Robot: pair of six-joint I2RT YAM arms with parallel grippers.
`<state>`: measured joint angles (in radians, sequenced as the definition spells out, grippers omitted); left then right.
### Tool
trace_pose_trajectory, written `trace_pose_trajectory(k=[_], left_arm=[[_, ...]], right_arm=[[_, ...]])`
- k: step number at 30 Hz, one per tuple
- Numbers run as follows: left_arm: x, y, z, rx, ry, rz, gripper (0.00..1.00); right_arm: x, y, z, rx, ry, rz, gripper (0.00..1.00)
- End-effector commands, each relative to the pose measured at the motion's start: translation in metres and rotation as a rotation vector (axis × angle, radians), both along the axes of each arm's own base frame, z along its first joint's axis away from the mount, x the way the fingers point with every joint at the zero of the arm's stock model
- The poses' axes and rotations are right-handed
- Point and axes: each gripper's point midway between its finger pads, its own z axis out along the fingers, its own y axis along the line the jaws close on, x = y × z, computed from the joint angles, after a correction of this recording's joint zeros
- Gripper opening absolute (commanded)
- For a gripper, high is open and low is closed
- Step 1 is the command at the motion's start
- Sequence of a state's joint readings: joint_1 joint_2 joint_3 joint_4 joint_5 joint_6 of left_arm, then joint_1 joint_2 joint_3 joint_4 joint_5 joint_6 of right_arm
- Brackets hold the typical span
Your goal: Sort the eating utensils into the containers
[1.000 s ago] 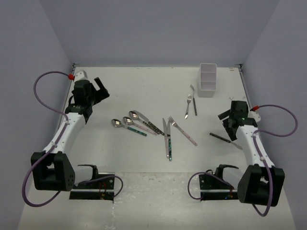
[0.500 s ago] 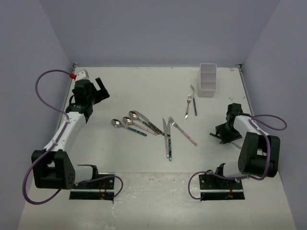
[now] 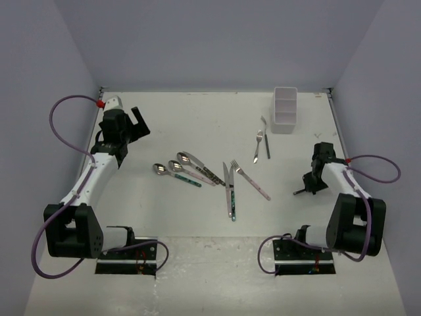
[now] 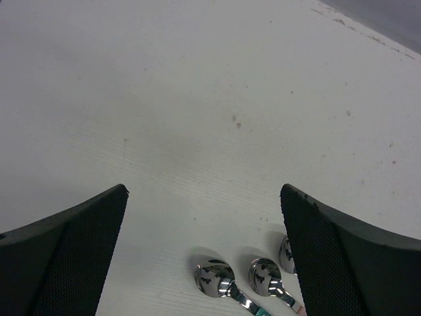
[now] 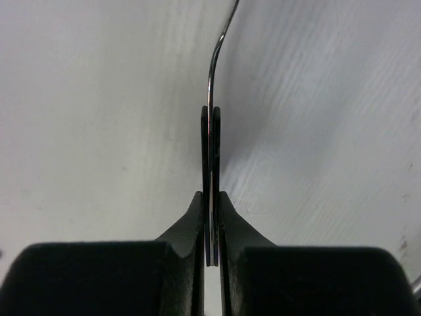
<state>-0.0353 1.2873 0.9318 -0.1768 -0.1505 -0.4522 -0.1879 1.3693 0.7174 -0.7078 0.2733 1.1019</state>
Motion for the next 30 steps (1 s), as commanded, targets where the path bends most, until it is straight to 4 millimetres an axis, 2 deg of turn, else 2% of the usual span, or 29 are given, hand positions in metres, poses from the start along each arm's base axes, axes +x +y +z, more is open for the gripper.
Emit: trace_pose_trajectory(k=[1,2,3,4,6,7,8,9,10,12,13,14,15,17,18,19,20,22,23,24,25,26,27,30], left_arm=[[0.014,0.005,0.029,0.022,-0.085,0.010,1.00],[0.015,0.004,0.031,0.017,-0.088,0.002,1.00],[0.015,0.002,0.031,0.012,-0.090,-0.004,1.00],[0.015,0.001,0.032,0.008,-0.091,-0.012,1.00],[0.015,-0.002,0.035,-0.001,-0.096,-0.025,1.00],[0.015,-0.002,0.035,-0.003,-0.096,-0.025,1.00],[0.015,-0.004,0.036,-0.008,-0.098,-0.029,1.00],[0.015,-0.004,0.037,-0.013,-0.101,-0.032,1.00],[0.016,-0.006,0.038,-0.017,-0.103,-0.037,1.00],[0.017,-0.009,0.040,-0.032,-0.111,-0.048,1.00],[0.018,-0.011,0.044,-0.042,-0.120,-0.057,1.00],[0.019,-0.012,0.046,-0.046,-0.125,-0.062,1.00],[0.020,-0.014,0.050,-0.050,-0.136,-0.067,1.00],[0.022,-0.017,0.053,-0.060,-0.149,-0.081,1.00],[0.024,-0.018,0.056,-0.061,-0.158,-0.087,1.00],[0.026,-0.019,0.061,-0.064,-0.172,-0.094,1.00],[0.027,-0.019,0.062,-0.064,-0.174,-0.095,1.00],[0.029,-0.018,0.067,-0.058,-0.183,-0.093,1.00],[0.030,-0.018,0.068,-0.054,-0.186,-0.092,1.00],[0.030,-0.017,0.069,-0.053,-0.189,-0.089,1.00],[0.030,-0.016,0.071,-0.046,-0.192,-0.082,1.00],[0.031,-0.015,0.071,-0.045,-0.192,-0.083,1.00],[0.031,-0.014,0.072,-0.039,-0.194,-0.079,1.00],[0.030,-0.010,0.069,-0.023,-0.188,-0.062,1.00]], right_arm=[[0.052,-0.028,0.063,-0.219,-0.283,0.096,0.00],[0.067,-0.022,0.080,-0.270,-0.339,0.259,0.00],[0.083,-0.017,0.107,-0.306,-0.457,0.334,0.00],[0.112,-0.003,0.140,-0.331,-0.624,0.430,0.00],[0.135,0.012,0.181,-0.442,-0.761,0.675,0.00],[0.153,0.018,0.219,-0.523,-0.885,0.731,0.00],[0.162,0.030,0.236,-0.601,-0.922,0.830,0.00],[0.173,0.037,0.243,-0.645,-0.940,0.899,0.00],[0.188,0.043,0.277,-0.745,-1.039,0.927,0.00],[0.209,0.051,0.297,-0.856,-1.084,1.040,0.00],[0.234,0.049,0.311,-0.940,-1.103,1.058,0.00],[0.247,0.053,0.318,-0.975,-1.119,1.098,0.00],[0.275,0.058,0.323,-1.007,-1.148,1.138,0.00],[0.301,0.060,0.327,-1.088,-1.155,1.183,0.00],[0.313,0.061,0.335,-1.129,-1.189,1.173,0.00],[0.338,0.060,0.328,-1.129,-1.185,1.168,0.00],[0.351,0.058,0.348,-1.162,-1.209,1.143,0.00],[0.373,0.058,0.339,-1.140,-1.204,1.148,0.00],[0.390,0.059,0.315,-1.099,-1.181,1.163,0.00],[0.398,0.062,0.322,-1.099,-1.210,1.160,0.00],[0.404,0.065,0.316,-1.074,-1.223,1.167,0.00],[0.413,0.067,0.299,-1.044,-1.215,1.181,0.00],[0.418,0.069,0.300,-1.040,-1.225,1.185,0.00],[0.431,0.070,0.270,-0.977,-1.183,1.202,0.00]])
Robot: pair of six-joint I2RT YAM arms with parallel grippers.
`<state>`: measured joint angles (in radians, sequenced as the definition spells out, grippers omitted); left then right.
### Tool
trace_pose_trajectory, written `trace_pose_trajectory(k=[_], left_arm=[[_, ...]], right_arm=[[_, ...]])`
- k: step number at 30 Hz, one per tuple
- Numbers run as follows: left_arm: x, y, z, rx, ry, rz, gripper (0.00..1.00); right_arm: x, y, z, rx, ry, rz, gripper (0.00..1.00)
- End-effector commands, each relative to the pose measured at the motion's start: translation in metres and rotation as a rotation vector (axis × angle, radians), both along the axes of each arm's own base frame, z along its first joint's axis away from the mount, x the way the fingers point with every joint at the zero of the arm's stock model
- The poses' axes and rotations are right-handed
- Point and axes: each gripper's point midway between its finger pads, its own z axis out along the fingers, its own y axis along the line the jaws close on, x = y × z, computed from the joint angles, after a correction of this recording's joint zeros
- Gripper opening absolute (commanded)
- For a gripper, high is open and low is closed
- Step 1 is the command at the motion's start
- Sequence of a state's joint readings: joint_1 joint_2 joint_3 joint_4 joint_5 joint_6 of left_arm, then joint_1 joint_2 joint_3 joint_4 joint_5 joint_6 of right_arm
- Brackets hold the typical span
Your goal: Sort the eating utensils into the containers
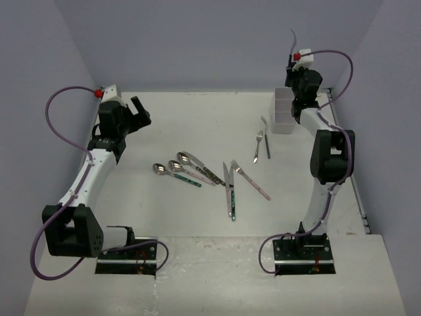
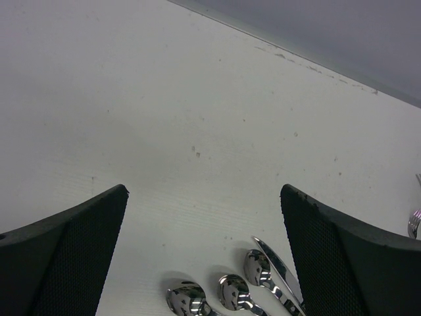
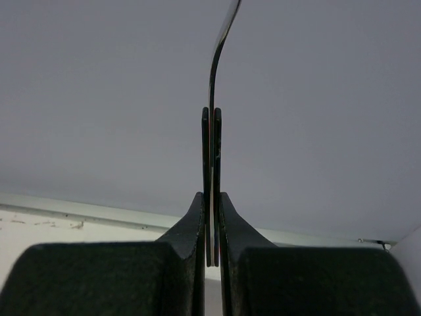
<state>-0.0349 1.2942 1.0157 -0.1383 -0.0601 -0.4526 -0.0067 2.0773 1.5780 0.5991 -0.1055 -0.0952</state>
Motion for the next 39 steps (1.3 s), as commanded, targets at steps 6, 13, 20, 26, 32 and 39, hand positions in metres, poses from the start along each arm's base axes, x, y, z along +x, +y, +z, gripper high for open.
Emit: trace_pose_trajectory(k=[6,13,20,26,32,39], left_arm=[[0.009,0.011,0.020,0.033,-0.059,0.039,1.00],[0.009,0.012,0.019,0.037,-0.056,0.044,1.00],[0.008,0.012,0.019,0.037,-0.056,0.043,1.00],[0.004,0.010,0.025,0.025,-0.073,0.036,1.00],[-0.002,0.009,0.034,0.018,-0.098,0.034,1.00],[-0.014,0.004,0.039,-0.010,-0.118,0.016,1.00]], right_arm=[[0.006,0.004,-0.003,0.013,-0.041,0.022,0.00],[-0.013,0.003,-0.026,-0.025,-0.004,0.022,0.02],[-0.022,0.000,-0.034,-0.050,0.010,0.010,0.13],[-0.033,0.000,0.004,-0.050,-0.051,0.008,0.30],[-0.060,-0.001,0.046,-0.058,-0.111,0.000,0.47],[-0.113,0.020,0.048,0.034,0.136,0.050,0.99]])
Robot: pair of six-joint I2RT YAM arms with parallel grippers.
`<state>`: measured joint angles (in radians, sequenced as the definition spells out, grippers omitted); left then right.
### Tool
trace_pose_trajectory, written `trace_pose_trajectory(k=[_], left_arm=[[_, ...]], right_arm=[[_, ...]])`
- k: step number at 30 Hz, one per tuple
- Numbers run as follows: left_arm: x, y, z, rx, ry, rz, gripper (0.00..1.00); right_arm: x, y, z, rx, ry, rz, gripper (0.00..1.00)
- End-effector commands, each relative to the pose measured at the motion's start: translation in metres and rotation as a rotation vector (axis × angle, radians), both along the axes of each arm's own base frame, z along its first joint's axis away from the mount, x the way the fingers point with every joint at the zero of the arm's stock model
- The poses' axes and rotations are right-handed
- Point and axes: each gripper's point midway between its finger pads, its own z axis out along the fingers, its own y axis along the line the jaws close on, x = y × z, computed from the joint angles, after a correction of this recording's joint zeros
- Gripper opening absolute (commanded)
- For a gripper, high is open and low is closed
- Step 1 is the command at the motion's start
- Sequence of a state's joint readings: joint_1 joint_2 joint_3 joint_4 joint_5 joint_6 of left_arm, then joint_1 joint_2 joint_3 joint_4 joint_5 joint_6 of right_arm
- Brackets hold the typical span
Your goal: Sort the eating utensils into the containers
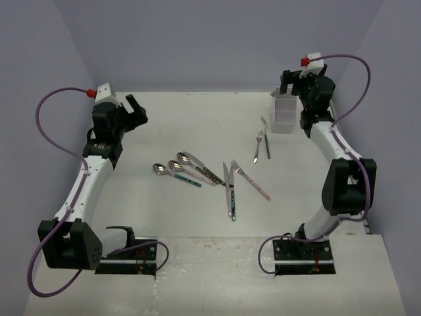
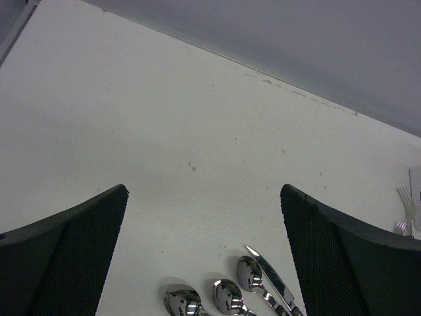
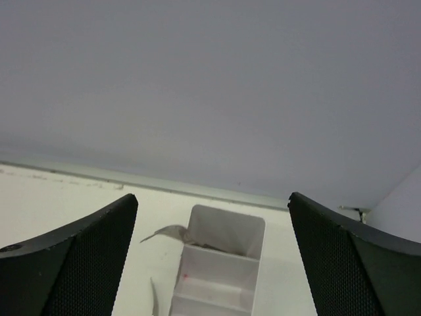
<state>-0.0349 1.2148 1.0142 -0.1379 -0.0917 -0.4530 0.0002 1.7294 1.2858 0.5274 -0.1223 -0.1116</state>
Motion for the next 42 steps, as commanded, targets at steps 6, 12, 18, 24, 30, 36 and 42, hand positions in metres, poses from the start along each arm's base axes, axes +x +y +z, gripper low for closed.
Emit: trace_pose_trajectory(k=[6,12,18,24,30,36,42], left_arm=[[-0.010,-0.007,-0.010,-0.033,-0.003,-0.036,1.00],[-0.009,-0.011,-0.022,-0.039,0.027,-0.056,1.00],[-0.009,-0.012,-0.031,-0.040,0.050,-0.065,1.00],[-0.009,-0.004,-0.042,-0.019,0.077,-0.025,1.00],[-0.003,0.000,-0.052,0.000,0.103,-0.002,1.00],[0.005,0.005,-0.056,0.017,0.122,0.019,1.00],[0.014,0.011,-0.052,0.044,0.117,0.042,1.00]], right_arm=[[-0.113,0.040,-0.090,0.075,0.621,0.051,0.99],[-0.150,0.030,-0.167,-0.061,0.950,-0.067,0.99],[-0.157,0.033,-0.222,-0.101,1.175,-0.100,0.99],[-0.142,0.039,-0.248,-0.073,1.229,-0.129,0.95],[-0.126,0.045,-0.248,-0.083,1.243,-0.138,0.78],[-0.128,0.044,-0.249,-0.096,1.323,-0.156,0.63],[-0.156,0.043,-0.258,-0.104,1.461,-0.230,0.60]])
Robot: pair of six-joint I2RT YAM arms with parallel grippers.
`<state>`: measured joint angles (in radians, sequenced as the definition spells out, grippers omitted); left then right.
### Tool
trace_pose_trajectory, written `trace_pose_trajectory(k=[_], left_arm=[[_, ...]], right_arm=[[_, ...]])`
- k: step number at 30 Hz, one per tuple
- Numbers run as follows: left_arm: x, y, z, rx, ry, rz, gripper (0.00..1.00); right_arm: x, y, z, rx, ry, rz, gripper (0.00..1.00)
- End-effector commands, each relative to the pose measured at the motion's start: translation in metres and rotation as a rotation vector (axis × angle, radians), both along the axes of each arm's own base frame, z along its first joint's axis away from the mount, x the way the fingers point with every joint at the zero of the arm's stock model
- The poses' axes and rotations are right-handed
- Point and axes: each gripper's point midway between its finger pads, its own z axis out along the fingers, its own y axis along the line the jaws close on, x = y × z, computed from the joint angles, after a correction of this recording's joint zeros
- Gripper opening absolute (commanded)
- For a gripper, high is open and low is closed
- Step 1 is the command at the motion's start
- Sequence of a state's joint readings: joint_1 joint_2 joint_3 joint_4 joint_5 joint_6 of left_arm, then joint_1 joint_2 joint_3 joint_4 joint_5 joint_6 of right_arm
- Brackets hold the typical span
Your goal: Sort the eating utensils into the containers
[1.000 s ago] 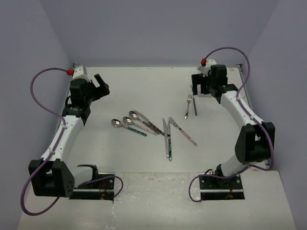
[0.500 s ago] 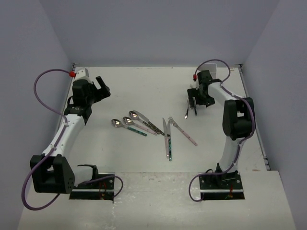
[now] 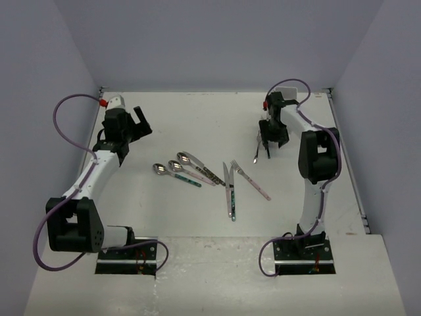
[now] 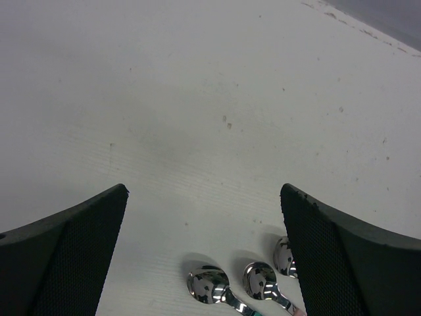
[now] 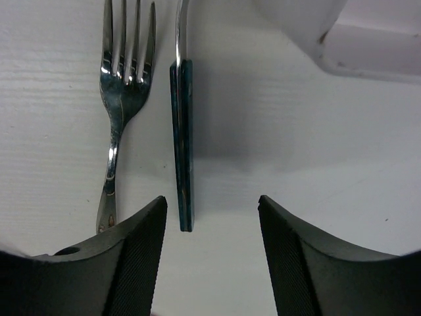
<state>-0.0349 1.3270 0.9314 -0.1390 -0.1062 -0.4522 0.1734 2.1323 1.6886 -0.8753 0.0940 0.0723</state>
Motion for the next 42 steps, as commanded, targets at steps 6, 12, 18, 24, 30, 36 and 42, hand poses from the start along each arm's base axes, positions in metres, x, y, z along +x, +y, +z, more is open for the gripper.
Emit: trace_pose_trajectory(k=[6,12,18,24,30,36,42], left_arm=[[0.033,0.013,0.038,0.065,-0.086,0.033,1.00],[0.040,0.015,0.044,0.093,-0.072,0.027,1.00],[0.036,0.017,0.050,0.105,-0.083,0.028,1.00],[0.034,0.016,0.056,0.107,-0.098,0.022,1.00],[0.033,0.016,0.057,0.107,-0.106,0.019,1.00],[0.033,0.016,0.055,0.114,-0.101,0.017,1.00],[0.033,0.021,0.052,0.134,-0.093,0.036,1.00]], right_arm=[[-0.007,0.043,0.010,0.170,0.044,-0.170,0.56],[-0.001,0.042,0.004,0.164,0.031,-0.267,0.50],[-0.005,0.050,0.004,0.200,0.018,-0.333,0.49],[0.001,0.039,0.007,0.159,-0.042,-0.392,0.51],[0.026,0.024,0.024,0.147,-0.181,-0.296,0.66],[0.049,0.020,0.025,0.083,-0.199,-0.041,0.59],[0.054,0.019,0.020,0.076,-0.179,0.140,0.55]])
